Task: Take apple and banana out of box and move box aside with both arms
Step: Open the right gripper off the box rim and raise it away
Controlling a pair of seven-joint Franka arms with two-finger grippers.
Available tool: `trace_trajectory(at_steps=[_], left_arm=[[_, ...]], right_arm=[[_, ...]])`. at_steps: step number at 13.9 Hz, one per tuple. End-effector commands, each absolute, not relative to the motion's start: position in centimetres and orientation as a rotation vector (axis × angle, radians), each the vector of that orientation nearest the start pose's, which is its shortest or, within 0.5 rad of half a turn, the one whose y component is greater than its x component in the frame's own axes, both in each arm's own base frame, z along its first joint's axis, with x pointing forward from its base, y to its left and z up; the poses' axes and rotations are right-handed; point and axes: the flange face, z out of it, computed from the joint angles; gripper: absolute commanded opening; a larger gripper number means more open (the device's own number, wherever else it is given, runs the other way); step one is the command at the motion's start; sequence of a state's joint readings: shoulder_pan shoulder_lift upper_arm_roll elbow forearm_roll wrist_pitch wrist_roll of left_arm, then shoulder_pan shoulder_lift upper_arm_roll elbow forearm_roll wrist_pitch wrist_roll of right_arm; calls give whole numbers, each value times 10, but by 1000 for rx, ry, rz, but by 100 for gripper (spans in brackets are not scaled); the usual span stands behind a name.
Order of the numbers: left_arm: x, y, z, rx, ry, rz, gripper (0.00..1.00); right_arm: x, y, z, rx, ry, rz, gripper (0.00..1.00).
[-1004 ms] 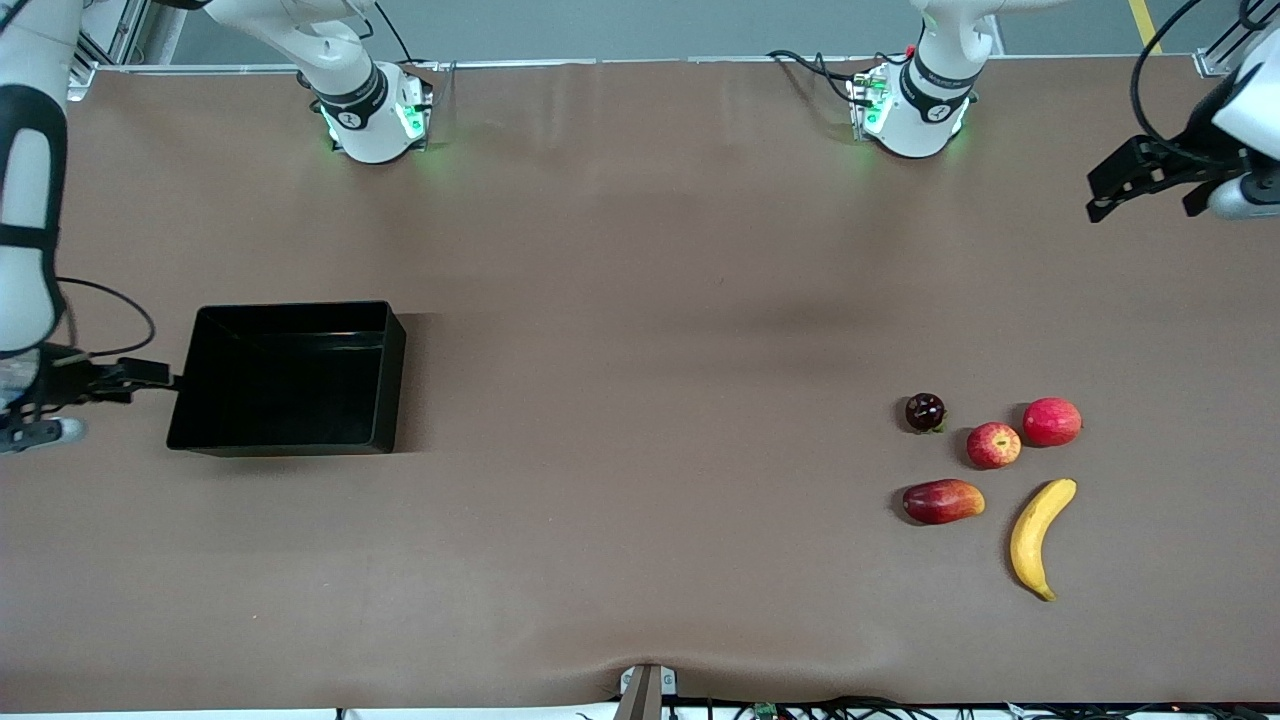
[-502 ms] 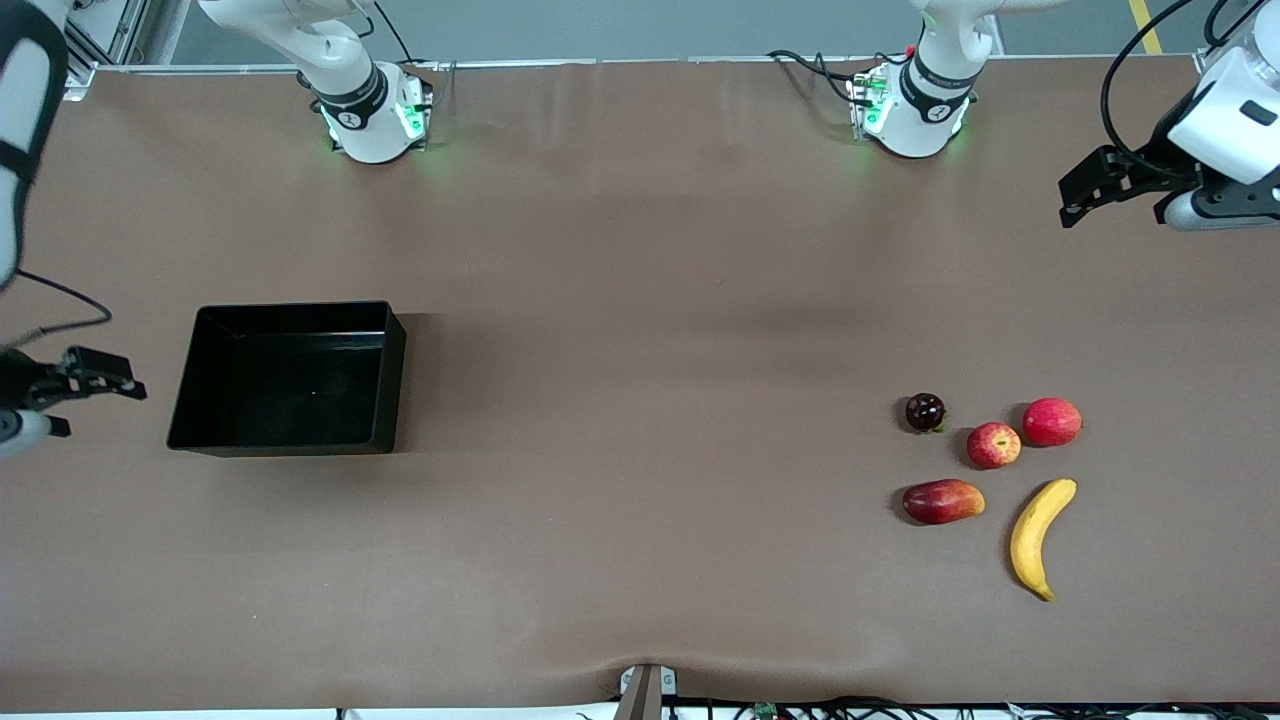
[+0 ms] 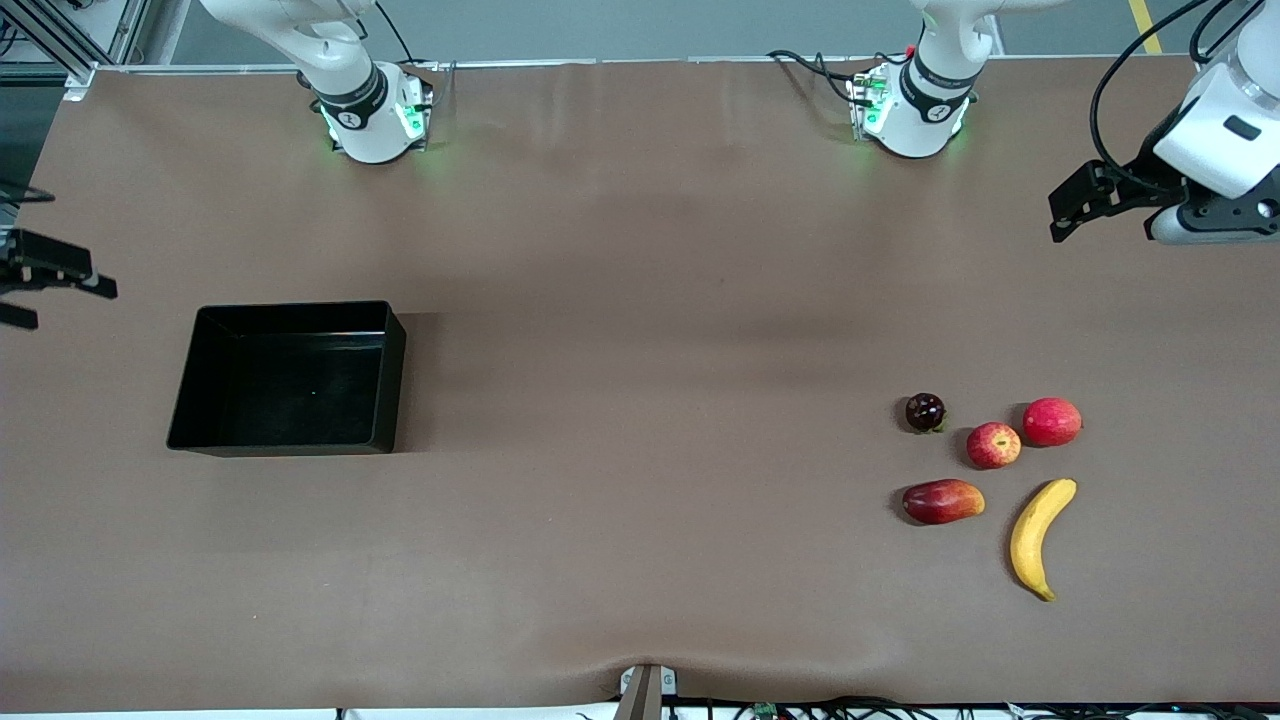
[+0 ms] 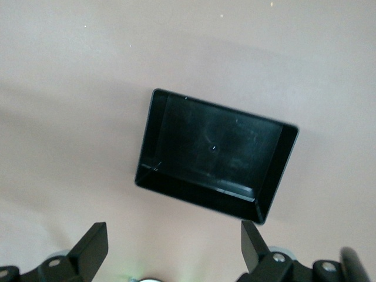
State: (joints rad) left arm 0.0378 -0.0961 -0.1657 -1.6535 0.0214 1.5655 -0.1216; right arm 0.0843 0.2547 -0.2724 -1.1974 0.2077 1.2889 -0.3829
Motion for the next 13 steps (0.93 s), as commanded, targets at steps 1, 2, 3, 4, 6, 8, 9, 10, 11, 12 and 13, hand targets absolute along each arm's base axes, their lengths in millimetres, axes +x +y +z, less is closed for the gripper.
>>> trace_trajectory(at_steps=[1, 2, 3, 4, 6, 8, 9, 10, 11, 12, 13], left_arm=[[520, -65, 640, -3088, -13, -54, 100], [521, -66, 639, -3089, -12, -70, 100], [522, -65, 639, -3086, -12, -68, 100], [522, -64, 639, -3085, -12, -68, 100], [522, -64, 640, -3085, -14, -71, 100], [522, -64, 640, -3085, -12, -71, 100], [522, -64, 639, -3083, -12, -69, 100], [524, -64, 636, -3084, -9, -64, 100], [526, -63, 635, -3085, -12, -59, 100], [526, -62, 635, -3085, -12, -59, 100], [526, -62, 635, -3085, -12, -61, 100]], right_arm=[[568, -30, 645, -3018, -166, 217, 100], [559, -7, 650, -3051, -110, 224, 100], [548, 0, 651, -3065, -28, 231, 100], [536, 4, 649, -3065, -21, 235, 100], [517, 0, 642, -3070, -1, 155, 100], [508, -11, 634, -3069, 9, 89, 100], [511, -12, 638, -3077, -30, 65, 100], [515, -15, 646, -3099, -81, 32, 100], [524, -17, 653, -3110, -134, 13, 100], [532, -19, 654, -3107, -151, 12, 100], [533, -22, 652, -3097, -143, 30, 100]])
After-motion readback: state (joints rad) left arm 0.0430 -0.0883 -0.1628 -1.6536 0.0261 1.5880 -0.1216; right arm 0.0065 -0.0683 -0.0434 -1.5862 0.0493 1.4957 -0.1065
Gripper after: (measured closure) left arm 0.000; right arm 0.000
